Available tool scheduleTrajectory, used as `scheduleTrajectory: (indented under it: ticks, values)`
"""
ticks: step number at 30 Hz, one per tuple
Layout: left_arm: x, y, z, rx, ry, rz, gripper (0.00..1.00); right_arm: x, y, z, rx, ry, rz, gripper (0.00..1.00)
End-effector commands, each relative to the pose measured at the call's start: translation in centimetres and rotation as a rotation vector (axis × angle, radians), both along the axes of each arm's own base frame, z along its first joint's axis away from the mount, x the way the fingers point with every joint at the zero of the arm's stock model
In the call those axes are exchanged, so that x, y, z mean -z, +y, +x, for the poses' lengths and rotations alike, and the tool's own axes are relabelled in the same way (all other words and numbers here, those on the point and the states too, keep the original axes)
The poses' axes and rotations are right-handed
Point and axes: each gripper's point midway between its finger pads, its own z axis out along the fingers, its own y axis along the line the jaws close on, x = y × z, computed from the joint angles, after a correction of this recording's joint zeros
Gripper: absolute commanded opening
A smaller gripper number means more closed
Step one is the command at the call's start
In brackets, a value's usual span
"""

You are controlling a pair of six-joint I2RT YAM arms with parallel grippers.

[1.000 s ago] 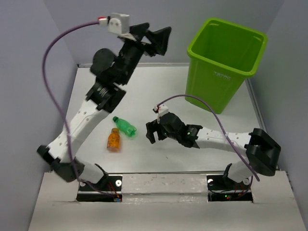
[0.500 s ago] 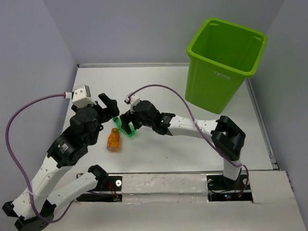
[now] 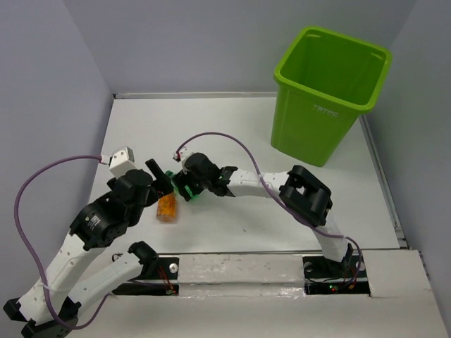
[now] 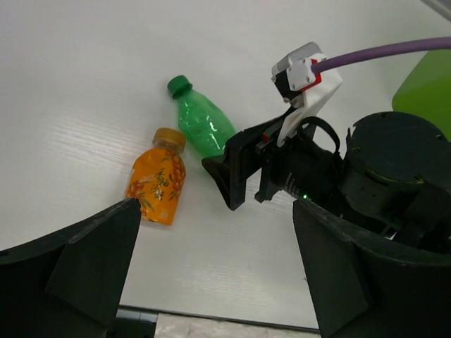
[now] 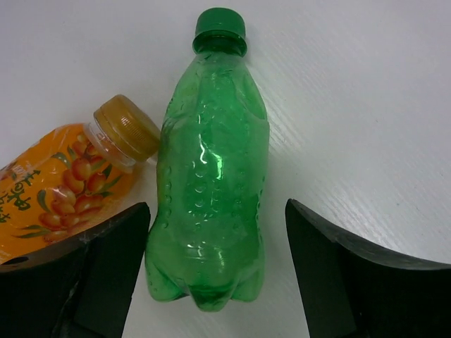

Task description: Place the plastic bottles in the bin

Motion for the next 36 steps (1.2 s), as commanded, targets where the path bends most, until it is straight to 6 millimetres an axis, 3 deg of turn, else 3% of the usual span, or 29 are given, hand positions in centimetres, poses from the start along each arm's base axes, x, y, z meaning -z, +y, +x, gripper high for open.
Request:
scheduleTrajectory:
  ticks: [1, 4, 5, 9, 13, 15, 21, 29, 33, 36]
  values:
    - [1.0, -0.1, -1.7, 0.022, 0.098, -0.017, 0.99, -2.0, 0.9, 0.8, 0.017, -0.052, 0.037, 0.78]
    - [3.2, -1.0, -2.2, 0.064, 0.179, -0.003, 0.99, -1.7, 0.3, 0.9, 0.039, -0.061, 0.031, 0.66]
    - [3.8, -1.5, -2.4, 0.081, 0.208, -0.009, 0.99, -1.7, 0.0, 1.0, 0.05, -0.065, 0.03, 0.56]
    - [6.3, -2.4, -2.6, 0.107, 0.301, 0.018, 0.99, -1.9, -1.4, 1.2, 0.097, -0.095, 0.035, 0.4]
    - [8.8, -3.1, -2.6, 0.128, 0.385, 0.019, 0.99, -2.4, -3.2, 1.9, 0.154, -0.101, 0.06, 0.33]
    - [9.7, -3.2, -2.2, 0.137, 0.413, 0.028, 0.99, -1.8, -4.5, 2.1, 0.183, -0.086, 0.056, 0.3]
    - [13.2, -1.4, -0.7, 0.119, 0.509, 0.078, 0.98, -3.4, -7.3, 2.5, 0.229, -0.096, 0.109, 0.28]
    - [15.0, -1.9, 1.1, 0.159, 0.563, 0.134, 0.99, -6.5, -8.0, 2.0, 0.223, -0.13, 0.165, 0.27]
    - [16.8, -1.4, 1.1, 0.156, 0.609, 0.169, 0.99, -8.4, -8.3, 1.6, 0.216, -0.144, 0.201, 0.27]
    - [17.0, -0.8, 1.4, 0.135, 0.621, 0.174, 0.99, -10.1, -8.7, 1.2, 0.213, -0.154, 0.236, 0.27]
